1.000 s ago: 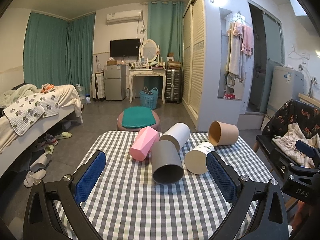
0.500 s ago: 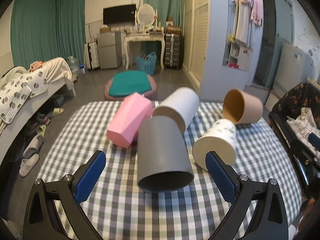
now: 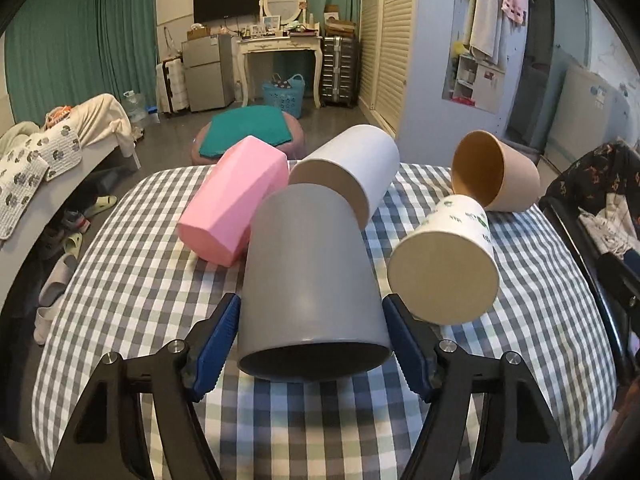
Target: Flip cup upside down
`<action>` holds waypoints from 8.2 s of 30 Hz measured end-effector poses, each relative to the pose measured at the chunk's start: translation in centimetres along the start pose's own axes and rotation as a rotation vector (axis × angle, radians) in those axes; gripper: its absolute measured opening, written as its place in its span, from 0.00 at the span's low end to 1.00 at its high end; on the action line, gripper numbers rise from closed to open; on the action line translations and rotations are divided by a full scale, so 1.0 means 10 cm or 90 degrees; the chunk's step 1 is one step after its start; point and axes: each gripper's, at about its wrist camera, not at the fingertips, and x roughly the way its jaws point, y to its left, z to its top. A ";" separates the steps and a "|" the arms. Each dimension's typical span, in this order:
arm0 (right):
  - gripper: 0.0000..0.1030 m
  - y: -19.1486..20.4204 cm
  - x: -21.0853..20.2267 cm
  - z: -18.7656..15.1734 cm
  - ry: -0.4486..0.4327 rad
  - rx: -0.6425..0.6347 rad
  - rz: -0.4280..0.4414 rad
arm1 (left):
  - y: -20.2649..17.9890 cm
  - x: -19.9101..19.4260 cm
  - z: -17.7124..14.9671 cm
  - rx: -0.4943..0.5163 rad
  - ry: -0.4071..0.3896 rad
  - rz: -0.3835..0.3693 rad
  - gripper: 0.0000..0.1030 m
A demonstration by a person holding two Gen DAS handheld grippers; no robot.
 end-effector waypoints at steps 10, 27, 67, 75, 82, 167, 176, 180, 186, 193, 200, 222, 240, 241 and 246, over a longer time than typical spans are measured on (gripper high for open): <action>1.00 0.03 -0.35 -0.08 -0.017 -0.011 0.004 | 0.00 -0.48 -0.41 0.000 0.020 -0.016 0.72; 1.00 0.26 -0.88 -0.15 -0.006 -0.026 0.021 | 0.07 -1.16 -0.60 0.002 -0.058 -0.057 0.86; 0.87 1.88 0.81 0.04 0.480 -0.037 0.185 | 1.54 -0.40 -0.23 -0.095 -0.036 -0.005 0.88; 0.73 1.96 0.94 -0.05 0.520 -0.007 0.234 | 1.53 -0.42 -0.26 -0.096 -0.034 -0.004 0.88; 0.73 1.91 0.80 -0.02 0.488 -0.008 0.252 | 1.51 -0.51 -0.27 -0.096 -0.041 0.004 0.88; 0.75 1.28 -0.99 0.64 -0.058 -0.139 0.190 | 0.63 -1.52 -0.03 -0.038 -0.180 0.057 0.88; 0.91 0.96 -1.39 0.26 -0.083 -0.122 0.167 | 0.45 -1.90 -0.44 -0.055 -0.252 0.054 0.99; 1.00 0.86 -1.53 0.02 -0.103 -0.103 0.164 | 0.34 -1.99 -0.62 -0.039 -0.271 0.063 0.99; 1.00 0.81 -1.62 -0.21 -0.112 -0.086 0.168 | 0.30 -2.07 -0.76 -0.026 -0.279 0.066 0.99; 1.00 0.77 -1.63 -0.34 -0.114 -0.075 0.159 | 0.29 -2.13 -0.83 -0.034 -0.281 0.072 0.99; 1.00 0.74 -1.61 -0.38 -0.113 -0.076 0.153 | 0.30 -2.12 -0.90 -0.046 -0.278 0.080 0.99; 1.00 0.71 -1.54 -0.42 -0.101 -0.075 0.145 | 0.29 -2.12 -0.92 -0.037 -0.276 0.076 0.99; 1.00 0.69 -1.46 -0.45 -0.090 -0.071 0.145 | 0.29 -2.06 -0.92 -0.031 -0.267 0.078 0.99; 1.00 0.69 -1.46 -0.45 -0.091 -0.071 0.146 | 0.29 -2.06 -0.92 -0.031 -0.268 0.078 0.99; 1.00 0.69 -1.46 -0.44 -0.091 -0.072 0.146 | 0.29 -2.06 -0.92 -0.031 -0.268 0.078 0.99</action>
